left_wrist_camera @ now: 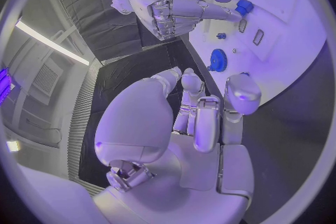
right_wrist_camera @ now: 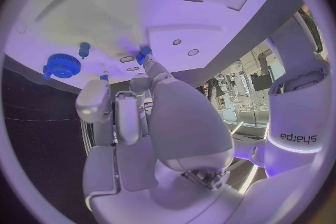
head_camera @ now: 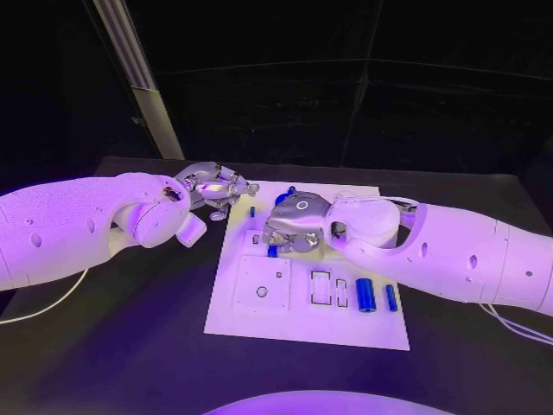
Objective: Assemble the parts on the task board
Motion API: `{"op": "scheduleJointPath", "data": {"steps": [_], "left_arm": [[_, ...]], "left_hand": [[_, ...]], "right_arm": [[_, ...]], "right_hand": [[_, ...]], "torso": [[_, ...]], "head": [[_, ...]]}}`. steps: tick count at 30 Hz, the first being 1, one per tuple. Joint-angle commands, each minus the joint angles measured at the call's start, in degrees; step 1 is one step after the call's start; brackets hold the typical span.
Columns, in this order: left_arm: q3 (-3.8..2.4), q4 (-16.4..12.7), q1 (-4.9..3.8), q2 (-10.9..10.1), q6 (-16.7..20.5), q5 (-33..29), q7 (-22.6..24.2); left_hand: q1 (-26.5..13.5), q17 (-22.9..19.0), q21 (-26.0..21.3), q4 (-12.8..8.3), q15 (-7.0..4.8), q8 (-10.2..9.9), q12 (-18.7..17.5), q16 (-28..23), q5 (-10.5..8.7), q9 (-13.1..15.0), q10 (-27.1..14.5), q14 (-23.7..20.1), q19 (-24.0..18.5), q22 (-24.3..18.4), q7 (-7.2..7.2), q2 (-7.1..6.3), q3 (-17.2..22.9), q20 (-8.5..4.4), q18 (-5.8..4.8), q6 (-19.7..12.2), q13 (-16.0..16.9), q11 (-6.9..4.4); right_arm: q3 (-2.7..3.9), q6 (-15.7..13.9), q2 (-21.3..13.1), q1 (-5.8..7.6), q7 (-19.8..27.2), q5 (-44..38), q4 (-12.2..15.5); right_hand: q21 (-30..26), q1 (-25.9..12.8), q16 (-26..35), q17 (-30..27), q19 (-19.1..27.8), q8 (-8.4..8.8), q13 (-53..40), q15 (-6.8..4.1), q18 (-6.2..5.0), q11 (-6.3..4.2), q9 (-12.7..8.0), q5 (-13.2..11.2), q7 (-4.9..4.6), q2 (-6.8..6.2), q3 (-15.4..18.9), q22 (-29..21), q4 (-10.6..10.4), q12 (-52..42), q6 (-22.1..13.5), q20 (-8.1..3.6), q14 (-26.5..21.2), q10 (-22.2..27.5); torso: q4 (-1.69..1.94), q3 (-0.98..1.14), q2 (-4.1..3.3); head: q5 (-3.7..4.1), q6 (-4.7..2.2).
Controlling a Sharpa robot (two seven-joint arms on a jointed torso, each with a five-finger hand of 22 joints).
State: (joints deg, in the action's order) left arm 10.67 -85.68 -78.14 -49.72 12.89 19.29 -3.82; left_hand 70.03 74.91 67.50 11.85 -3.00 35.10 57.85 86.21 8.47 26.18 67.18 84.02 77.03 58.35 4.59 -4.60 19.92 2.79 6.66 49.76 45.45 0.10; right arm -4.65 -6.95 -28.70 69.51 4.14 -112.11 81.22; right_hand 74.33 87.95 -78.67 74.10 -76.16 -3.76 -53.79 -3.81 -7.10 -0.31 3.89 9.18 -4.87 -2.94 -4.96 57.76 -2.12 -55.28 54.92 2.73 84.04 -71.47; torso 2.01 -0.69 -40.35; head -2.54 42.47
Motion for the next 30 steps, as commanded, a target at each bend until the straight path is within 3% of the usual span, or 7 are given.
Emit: {"op": "scheduleJointPath", "data": {"steps": [1, 9, 14, 18, 30], "left_arm": [[-0.02, -0.15, -0.08, -0.22, 1.24, -1.11, 1.61], [-0.03, 0.09, -0.09, -0.24, 1.09, -1.12, 1.43], [-0.03, 0.18, -0.10, -0.15, 0.92, -1.12, 1.28], [-0.03, 0.23, -0.11, -0.11, 0.86, -1.12, 1.20], [-0.03, 0.40, -0.12, 0.02, 0.55, -1.12, 0.97]], "left_hand": [[-0.31, 10.30, 0.27, 0.03, -0.58, 0.46, 0.45, 0.36, -0.17, 0.17, 0.34, 4.57, 0.50, 0.12, -0.33, 0.32, -0.40, -0.01, -0.16, 0.10, 0.20, -0.07], [-0.25, 10.31, 0.24, 0.01, -0.61, 0.54, 0.49, 0.37, -0.16, 0.20, 0.32, 4.58, 0.50, 0.08, -0.36, 0.36, -0.43, -0.04, -0.15, 0.05, 0.21, -0.10], [-0.08, 10.31, 0.20, -0.06, -0.67, 0.72, 0.57, 0.37, -0.13, 0.27, 0.26, 4.58, 0.50, 0.04, -0.41, 0.47, -0.47, -0.12, -0.15, -0.11, 0.20, -0.16], [-0.01, 10.32, 0.19, -0.10, -0.69, 0.79, 0.62, 0.38, -0.12, 0.29, 0.25, 4.59, 0.51, 0.03, -0.43, 0.52, -0.48, -0.14, -0.15, -0.17, 0.23, -0.18], [0.31, 10.34, 0.18, -0.26, -0.75, 1.03, 0.69, 0.40, -0.09, 0.38, 0.13, 4.60, 0.54, 0.04, -0.49, 0.69, -0.48, -0.22, -0.16, -0.39, 0.18, -0.24]], "right_arm": [[0.00, 0.60, 0.45, 0.01, 0.77, -3.23, -0.32], [-0.05, 2.56, 1.15, -0.08, 1.52, -4.14, -0.88], [-1.71, 3.79, 1.24, -0.09, 1.85, -4.58, -0.68], [-2.31, 4.17, 1.44, -0.09, 2.04, -4.83, -0.77], [-2.66, 4.29, 2.28, -0.10, 2.27, -5.56, -1.84]], "right_hand": [[0.33, 0.15, -0.30, 0.19, -0.01, 0.17, -0.64, -0.60, 1.10, -0.48, -0.03, -0.31, 0.16, -0.47, -0.71, 0.14, 0.25, -0.71, -0.51, -0.60, 3.06, -0.07], [0.52, 0.42, -0.52, 0.57, 0.15, 0.04, -1.67, -0.80, 1.13, -0.76, 0.08, -0.88, 0.61, -0.62, -3.47, 0.40, 2.26, -1.53, -1.20, -0.86, 3.10, -0.08], [0.57, 0.26, -0.58, 0.69, 0.24, -0.03, -2.09, -0.83, 1.13, -0.81, 0.13, -1.06, 0.75, -0.76, -4.68, 0.46, 3.04, -1.87, -1.20, -0.90, 3.12, -0.17], [0.67, -0.21, -0.71, 0.91, 0.29, -0.12, -2.64, -0.87, 1.15, -0.85, 0.21, -1.24, 0.84, -0.92, -6.11, 0.62, 3.87, -2.36, -0.98, -0.92, 3.16, -0.35], [1.03, -2.18, -0.97, 1.36, 0.32, -0.37, -4.24, -0.83, 1.22, -0.76, 0.38, -1.84, 0.68, -1.27, -10.59, 1.17, 6.04, -3.83, 0.19, -0.89, 3.24, -0.85]], "torso": [[-0.17, 0.06, 0.06], [-0.22, 0.07, 0.11], [-0.19, 0.07, 0.17], [-0.15, 0.09, 0.12], [-0.20, 0.07, 0.12]], "head": [[-0.26, 0.26], [-0.40, 0.44], [-0.40, 0.59], [-0.38, 0.63], [-0.43, 0.74]]}}
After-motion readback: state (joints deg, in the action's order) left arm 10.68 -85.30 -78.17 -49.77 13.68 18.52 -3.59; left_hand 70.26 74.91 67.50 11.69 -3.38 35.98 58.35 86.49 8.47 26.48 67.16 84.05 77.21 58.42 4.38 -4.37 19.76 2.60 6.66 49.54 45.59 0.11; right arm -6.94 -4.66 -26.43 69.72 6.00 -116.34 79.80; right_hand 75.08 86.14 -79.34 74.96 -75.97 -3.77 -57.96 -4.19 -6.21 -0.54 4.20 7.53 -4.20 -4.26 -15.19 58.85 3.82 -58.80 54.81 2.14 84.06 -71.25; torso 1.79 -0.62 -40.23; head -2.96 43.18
